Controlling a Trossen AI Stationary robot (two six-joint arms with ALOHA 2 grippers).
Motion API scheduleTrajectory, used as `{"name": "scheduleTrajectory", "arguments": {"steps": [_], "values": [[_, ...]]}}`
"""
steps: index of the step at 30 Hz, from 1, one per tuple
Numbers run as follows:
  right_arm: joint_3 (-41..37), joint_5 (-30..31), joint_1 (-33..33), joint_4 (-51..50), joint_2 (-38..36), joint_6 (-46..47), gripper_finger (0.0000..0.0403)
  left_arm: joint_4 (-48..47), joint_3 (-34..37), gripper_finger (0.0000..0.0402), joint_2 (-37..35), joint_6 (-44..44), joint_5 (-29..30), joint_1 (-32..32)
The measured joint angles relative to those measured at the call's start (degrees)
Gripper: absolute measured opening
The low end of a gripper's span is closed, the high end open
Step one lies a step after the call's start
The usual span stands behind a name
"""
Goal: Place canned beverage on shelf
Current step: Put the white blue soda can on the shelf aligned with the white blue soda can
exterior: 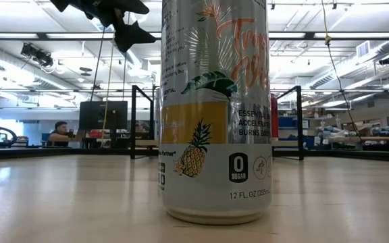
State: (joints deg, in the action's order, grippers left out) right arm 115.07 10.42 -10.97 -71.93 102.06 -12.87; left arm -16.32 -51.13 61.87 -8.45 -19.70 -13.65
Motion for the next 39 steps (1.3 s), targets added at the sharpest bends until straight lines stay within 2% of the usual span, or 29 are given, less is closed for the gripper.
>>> {"name": "scheduleTrajectory", "arguments": {"steps": [8,19,22,27,31,39], "values": [[1.41,-7.59,-6.02,7.61,0.82,-1.84,0.0273,-0.02,0.0,0.0314,0.0,-1.4,-0.02,0.0],[1.28,-11.96,-6.99,3.52,8.92,-5.79,0.0273,-0.08,0.0,0.0314,0.02,-1.38,0.0,0.0],[1.27,-11.95,-7.02,2.38,10.41,-7.93,0.0274,-0.04,0.0,0.0314,0.02,-1.38,0.03,0.02],[1.26,-7.89,-6.91,0.8,11.46,-11.0,0.0274,-0.06,0.0,0.0314,0.02,-1.38,1.23,0.02],[1.28,-10.98,-7.8,2.04,11.31,-11.12,0.0274,0.11,0.0,0.0314,0.02,-1.38,3.14,0.02],[1.28,-11.94,-9.09,3.58,11.32,-10.25,0.0274,0.1,0.0,0.0314,0.02,-1.4,3.63,0.02]]}}
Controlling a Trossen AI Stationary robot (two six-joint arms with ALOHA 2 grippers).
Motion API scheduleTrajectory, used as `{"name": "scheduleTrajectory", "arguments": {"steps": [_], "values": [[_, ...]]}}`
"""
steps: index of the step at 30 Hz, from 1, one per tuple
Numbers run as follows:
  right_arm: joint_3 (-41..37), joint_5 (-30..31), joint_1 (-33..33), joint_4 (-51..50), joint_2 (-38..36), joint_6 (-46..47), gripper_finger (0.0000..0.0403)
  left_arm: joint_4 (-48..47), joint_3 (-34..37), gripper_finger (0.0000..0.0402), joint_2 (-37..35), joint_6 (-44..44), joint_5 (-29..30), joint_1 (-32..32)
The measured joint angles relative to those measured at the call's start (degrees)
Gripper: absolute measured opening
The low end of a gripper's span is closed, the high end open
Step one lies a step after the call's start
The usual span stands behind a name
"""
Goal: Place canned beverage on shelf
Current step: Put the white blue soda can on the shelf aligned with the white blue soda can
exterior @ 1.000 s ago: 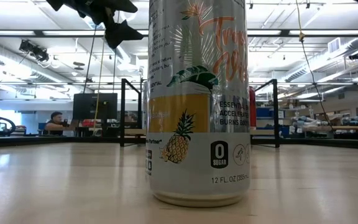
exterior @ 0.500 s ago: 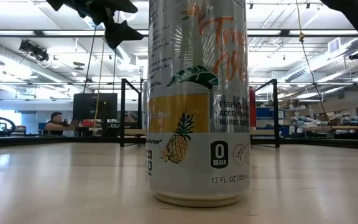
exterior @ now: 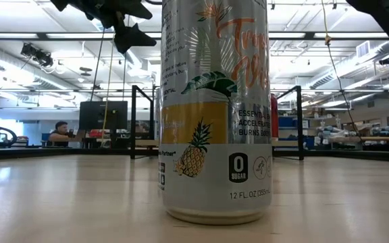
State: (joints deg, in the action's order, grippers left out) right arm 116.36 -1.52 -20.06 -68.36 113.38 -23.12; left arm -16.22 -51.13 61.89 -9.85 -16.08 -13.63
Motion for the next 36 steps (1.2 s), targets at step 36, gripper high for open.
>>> {"name": "scheduleTrajectory", "arguments": {"steps": [36], "values": [[-0.68,-0.07,-2.68,-0.24,3.48,-0.45,0.0289,-0.23,0.0,0.0314,0.0,0.2,0.02,-0.02]]}}
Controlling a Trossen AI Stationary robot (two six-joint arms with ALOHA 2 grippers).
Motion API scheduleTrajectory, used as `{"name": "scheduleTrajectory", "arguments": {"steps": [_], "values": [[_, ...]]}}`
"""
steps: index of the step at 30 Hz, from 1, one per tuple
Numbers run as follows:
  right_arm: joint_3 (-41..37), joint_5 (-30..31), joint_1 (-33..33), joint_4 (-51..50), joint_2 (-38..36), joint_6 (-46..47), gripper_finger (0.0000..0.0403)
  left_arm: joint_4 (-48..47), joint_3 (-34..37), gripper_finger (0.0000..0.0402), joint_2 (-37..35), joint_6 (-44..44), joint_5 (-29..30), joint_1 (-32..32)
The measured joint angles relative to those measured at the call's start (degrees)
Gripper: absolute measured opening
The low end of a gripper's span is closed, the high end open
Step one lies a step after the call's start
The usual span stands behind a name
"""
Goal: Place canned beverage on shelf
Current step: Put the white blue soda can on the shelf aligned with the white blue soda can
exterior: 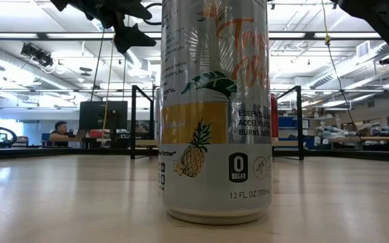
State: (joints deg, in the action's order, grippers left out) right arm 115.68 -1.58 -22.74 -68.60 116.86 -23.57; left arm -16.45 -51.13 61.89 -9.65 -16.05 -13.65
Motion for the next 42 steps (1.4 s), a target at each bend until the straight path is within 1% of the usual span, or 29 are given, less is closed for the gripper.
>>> {"name": "scheduleTrajectory", "arguments": {"steps": [13,16,22,26,30,42], "values": [[-0.18,-0.81,-0.09,-0.43,0.26,0.02,0.0299,-0.15,0.0,0.0314,0.0,-0.02,0.0,0.0],[-0.2,0.12,0.13,0.25,0.31,0.02,0.0299,-0.15,0.0,0.0314,0.0,-0.02,0.0,0.0],[2.77,0.85,0.48,-0.55,0.39,-0.14,0.0299,-0.17,0.0,0.0314,0.0,-0.02,-0.01,0.0],[5.08,-0.05,0.48,-0.41,0.39,0.25,0.0298,-0.18,0.0,0.0314,0.0,-0.02,0.0,0.0],[4.84,-3.04,0.44,-0.31,0.37,2.03,0.0298,-0.19,0.0,0.0314,0.0,-0.02,-0.01,0.01],[4.22,-4.41,-0.18,0.8,0.33,2.43,0.0298,-0.19,0.0,0.0314,0.0,-0.04,-0.02,0.0]]}}
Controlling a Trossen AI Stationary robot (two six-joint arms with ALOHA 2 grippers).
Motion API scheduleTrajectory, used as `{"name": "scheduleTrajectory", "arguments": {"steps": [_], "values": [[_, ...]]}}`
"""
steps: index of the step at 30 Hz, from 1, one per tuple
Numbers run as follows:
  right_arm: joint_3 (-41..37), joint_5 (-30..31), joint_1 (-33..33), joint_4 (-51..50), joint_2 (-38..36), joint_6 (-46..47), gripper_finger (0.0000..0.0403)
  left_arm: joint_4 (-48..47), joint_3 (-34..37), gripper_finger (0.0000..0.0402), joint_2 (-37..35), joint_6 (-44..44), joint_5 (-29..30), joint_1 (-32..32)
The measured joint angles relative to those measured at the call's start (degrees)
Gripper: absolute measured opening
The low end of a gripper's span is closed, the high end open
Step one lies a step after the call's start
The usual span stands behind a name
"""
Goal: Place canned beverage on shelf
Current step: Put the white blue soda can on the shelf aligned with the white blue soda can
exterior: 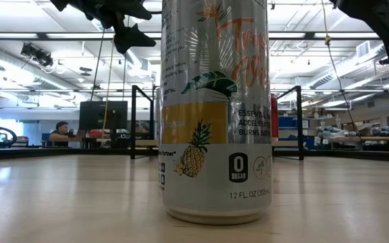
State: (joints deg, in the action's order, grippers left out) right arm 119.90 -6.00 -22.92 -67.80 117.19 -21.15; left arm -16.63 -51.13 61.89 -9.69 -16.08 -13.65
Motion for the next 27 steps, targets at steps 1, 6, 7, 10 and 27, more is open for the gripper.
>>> {"name": "scheduleTrajectory", "arguments": {"steps": [1,6,7,10,27], "values": [[0.0,-0.13,-0.13,0.09,0.0,0.0,0.0298,-0.01,0.0,0.0314,0.0,0.0,0.0,0.0],[-1.03,-2.57,-0.58,1.84,-0.04,0.42,0.0298,-0.01,0.0,0.0314,0.0,0.0,0.0,0.0],[-1.46,-2.65,-0.59,2.4,-0.04,0.42,0.0298,-0.01,0.0,0.0314,0.0,0.0,0.0,0.0],[-2.64,-2.63,-0.52,3.46,-0.04,0.17,0.0298,-0.03,0.0,0.0314,0.0,0.0,0.0,0.02],[-2.53,1.03,-0.52,6.55,-0.17,-0.04,0.0311,-2.18,0.0,0.0314,-0.02,0.0,0.0,0.02]]}}
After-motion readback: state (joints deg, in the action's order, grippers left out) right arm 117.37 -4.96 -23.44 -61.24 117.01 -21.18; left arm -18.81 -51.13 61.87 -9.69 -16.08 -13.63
